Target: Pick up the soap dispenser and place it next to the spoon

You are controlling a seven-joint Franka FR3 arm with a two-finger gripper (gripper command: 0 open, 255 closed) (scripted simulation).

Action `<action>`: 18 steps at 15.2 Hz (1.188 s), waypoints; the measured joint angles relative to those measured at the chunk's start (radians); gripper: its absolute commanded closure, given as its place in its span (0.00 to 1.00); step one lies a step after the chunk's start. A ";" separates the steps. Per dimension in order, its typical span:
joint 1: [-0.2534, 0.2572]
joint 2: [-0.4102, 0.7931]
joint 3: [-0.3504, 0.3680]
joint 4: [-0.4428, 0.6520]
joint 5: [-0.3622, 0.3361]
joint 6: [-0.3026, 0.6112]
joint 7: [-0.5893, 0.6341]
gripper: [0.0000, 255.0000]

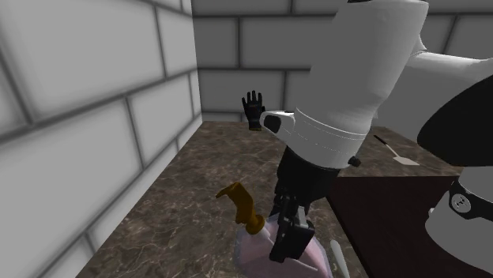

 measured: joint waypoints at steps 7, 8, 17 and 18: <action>-0.016 0.030 0.007 0.005 -0.045 0.034 0.033 1.00; -0.017 0.032 0.009 0.008 -0.049 0.033 0.039 1.00; 0.001 -0.015 0.001 -0.005 0.017 -0.014 -0.015 0.00; 0.019 -0.063 -0.003 -0.016 0.057 -0.049 -0.042 0.00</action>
